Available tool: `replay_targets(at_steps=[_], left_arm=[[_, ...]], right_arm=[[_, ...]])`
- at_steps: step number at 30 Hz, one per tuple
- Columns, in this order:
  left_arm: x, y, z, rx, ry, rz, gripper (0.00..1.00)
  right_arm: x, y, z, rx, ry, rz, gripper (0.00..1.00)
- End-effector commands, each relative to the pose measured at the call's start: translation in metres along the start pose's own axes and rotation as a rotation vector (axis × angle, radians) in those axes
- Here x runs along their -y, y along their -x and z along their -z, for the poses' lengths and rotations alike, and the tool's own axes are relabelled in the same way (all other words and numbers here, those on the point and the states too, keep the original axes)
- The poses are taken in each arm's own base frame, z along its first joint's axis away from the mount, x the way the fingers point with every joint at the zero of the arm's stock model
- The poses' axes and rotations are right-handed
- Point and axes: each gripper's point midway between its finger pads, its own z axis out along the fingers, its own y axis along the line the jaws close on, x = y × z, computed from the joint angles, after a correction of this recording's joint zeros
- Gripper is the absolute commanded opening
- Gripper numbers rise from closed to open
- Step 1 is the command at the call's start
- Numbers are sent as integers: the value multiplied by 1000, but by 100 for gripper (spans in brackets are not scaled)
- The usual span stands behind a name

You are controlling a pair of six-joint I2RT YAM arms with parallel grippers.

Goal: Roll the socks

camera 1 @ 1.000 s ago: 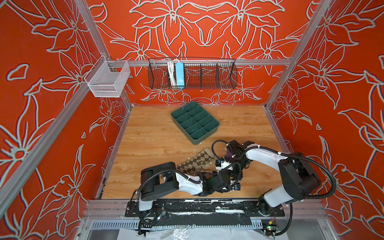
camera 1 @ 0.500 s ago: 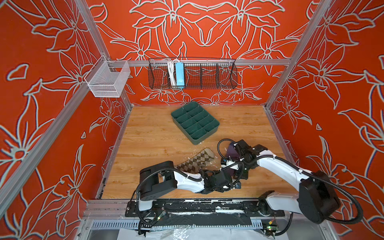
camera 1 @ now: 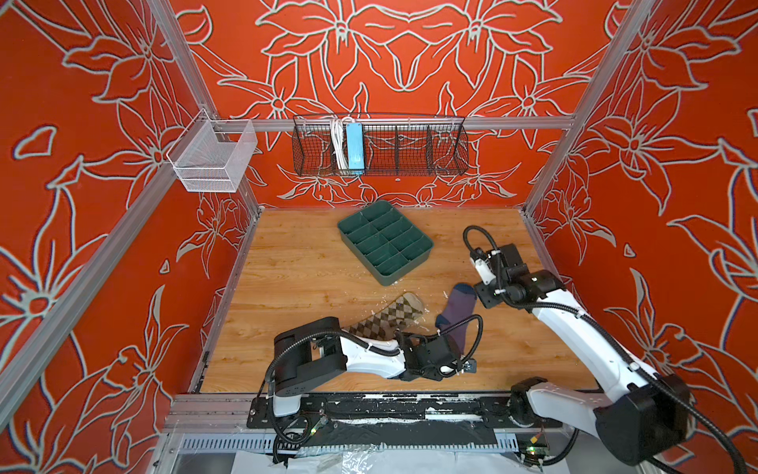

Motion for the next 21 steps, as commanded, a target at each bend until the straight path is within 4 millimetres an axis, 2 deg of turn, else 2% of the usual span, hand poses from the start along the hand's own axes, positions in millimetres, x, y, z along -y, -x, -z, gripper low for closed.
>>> replay_targets(at_steps=[1, 3, 7, 13, 17, 21], left_arm=[[34, -27, -4, -98, -151, 19, 1], [34, -26, -4, -99, -161, 31, 1], [36, -26, -4, -112, -173, 41, 1], [35, -22, -5, -110, -179, 57, 2], [34, -20, -4, -111, -180, 62, 2], [34, -21, -2, -121, -181, 78, 2]], right_arm=[[-9, -24, 0, -168, 18, -397, 53], [-23, -33, -7, -213, 77, -456, 53], [-35, -57, -25, -281, 91, -585, 50], [-78, -74, -59, -379, 270, -639, 47], [-87, -85, -81, -446, 266, -628, 48], [-97, -85, -100, -475, 262, -600, 49]])
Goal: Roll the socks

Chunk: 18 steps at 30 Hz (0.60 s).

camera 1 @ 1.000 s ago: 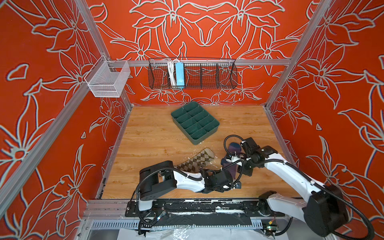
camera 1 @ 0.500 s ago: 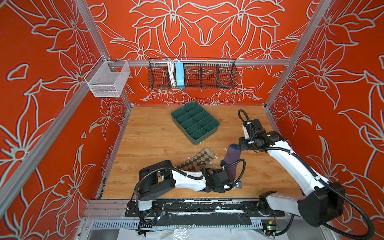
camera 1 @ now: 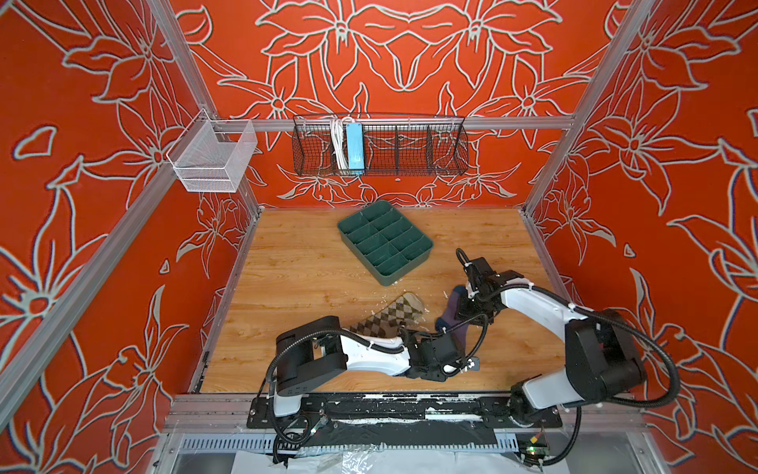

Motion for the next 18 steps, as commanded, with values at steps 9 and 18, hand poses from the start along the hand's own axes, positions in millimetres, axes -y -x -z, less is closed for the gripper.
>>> replay_targets(at_steps=[9, 18], left_arm=[[24, -28, 4, -119, -115, 69, 3], [41, -33, -8, -226, -306, 80, 4]], right_arm=[[-48, 17, -46, -54, -41, 105, 48], [-40, 25, -27, -12, -105, 145, 55]])
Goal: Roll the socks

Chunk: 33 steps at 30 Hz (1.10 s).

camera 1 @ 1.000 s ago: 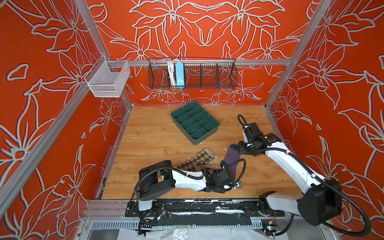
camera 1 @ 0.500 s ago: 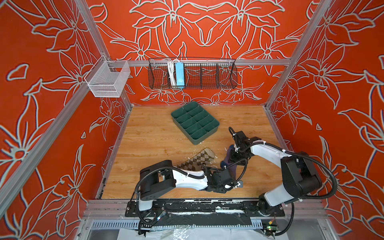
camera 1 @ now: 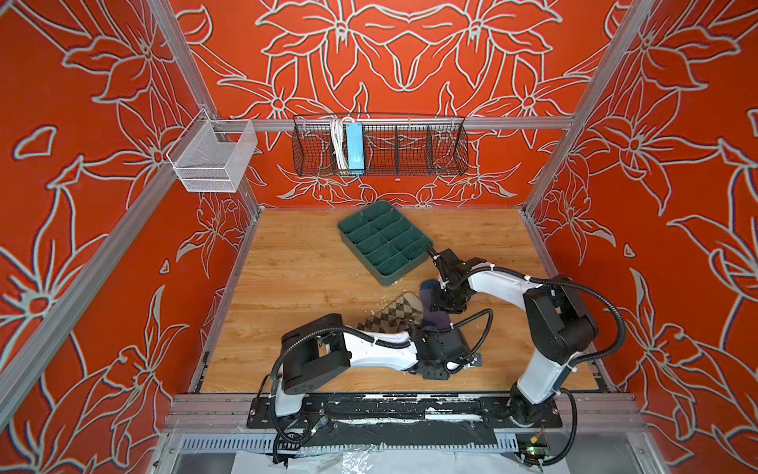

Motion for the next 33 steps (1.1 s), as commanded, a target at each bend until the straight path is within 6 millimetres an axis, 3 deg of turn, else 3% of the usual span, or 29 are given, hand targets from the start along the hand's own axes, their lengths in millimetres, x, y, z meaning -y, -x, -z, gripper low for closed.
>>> replay_targets(at_steps=[1, 5, 8, 13, 15, 18, 21, 23, 25, 27, 32, 33], left_arm=[[37, -39, -17, -157, -231, 25, 4], [44, -45, -22, -215, -320, 69, 5], [37, -53, -26, -252, -342, 94, 5], [42, -58, -27, -280, -397, 108, 6], [43, -60, -27, -293, -416, 114, 7], [42, -64, -29, -316, -439, 127, 8], [39, -67, -29, -345, -469, 147, 9], [38, -67, -29, -362, -502, 166, 12], [36, -67, -30, -381, -528, 182, 12], [34, -66, -31, -391, -561, 196, 13], [28, -62, -34, -389, -629, 249, 18], [27, -61, -36, -389, -646, 260, 20]], right_arm=[[20, -2, 5, 5, -79, 13, 57], [12, 3, 28, 28, -28, 72, 69], [6, 15, 53, 78, -4, 115, 77], [14, 49, 121, 232, -15, 121, 85], [25, 63, 158, 320, -38, 98, 87], [63, 75, 216, 471, -182, 14, 87], [95, 72, 271, 635, -329, -25, 85], [96, 61, 298, 717, -328, 35, 81], [85, 44, 310, 774, -261, 163, 71], [61, 11, 308, 817, -142, 417, 63], [22, -89, 285, 868, 90, 1024, 58], [20, -100, 282, 885, 113, 1077, 58]])
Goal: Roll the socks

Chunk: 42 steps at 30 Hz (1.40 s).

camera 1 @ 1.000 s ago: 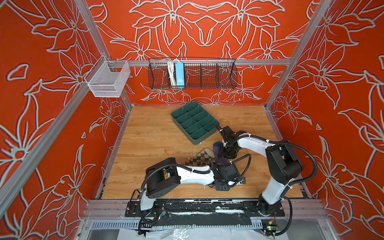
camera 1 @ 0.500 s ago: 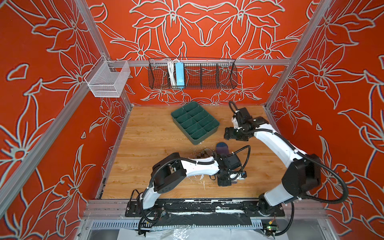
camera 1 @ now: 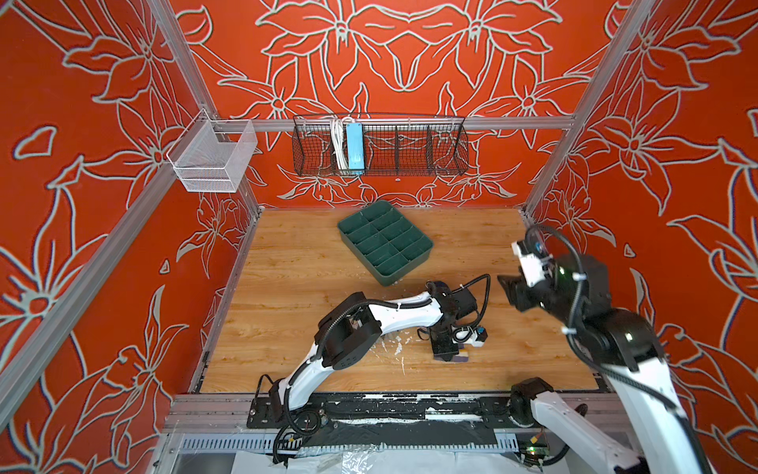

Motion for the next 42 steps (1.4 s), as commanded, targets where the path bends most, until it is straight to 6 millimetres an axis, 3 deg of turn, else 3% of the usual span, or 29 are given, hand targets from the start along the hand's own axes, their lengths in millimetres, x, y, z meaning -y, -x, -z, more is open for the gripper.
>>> replay_targets(at_steps=[1, 8, 13, 23, 32, 38, 42], left_arm=[[5, -66, -47, -254, -151, 115, 22], [-17, -63, -52, -248, -191, 190, 24], [-30, -64, -53, -214, -212, 229, 27], [-42, -65, -50, -180, -231, 273, 29], [-44, -64, -49, -166, -246, 287, 29], [-43, -62, -49, -160, -251, 288, 29], [-42, -60, -46, -153, -258, 288, 30]], right_arm=[[-60, -30, 10, 76, 300, 335, 57], [-86, -113, -25, -208, 460, 501, 57], [-104, -148, -46, -315, 500, 735, 61], [-138, -177, -91, -295, 442, 1044, 62], [-143, -217, -114, -401, 428, 1132, 48], [-136, -223, -127, -452, 369, 1166, 31], [-135, -229, -134, -490, 357, 1173, 28]])
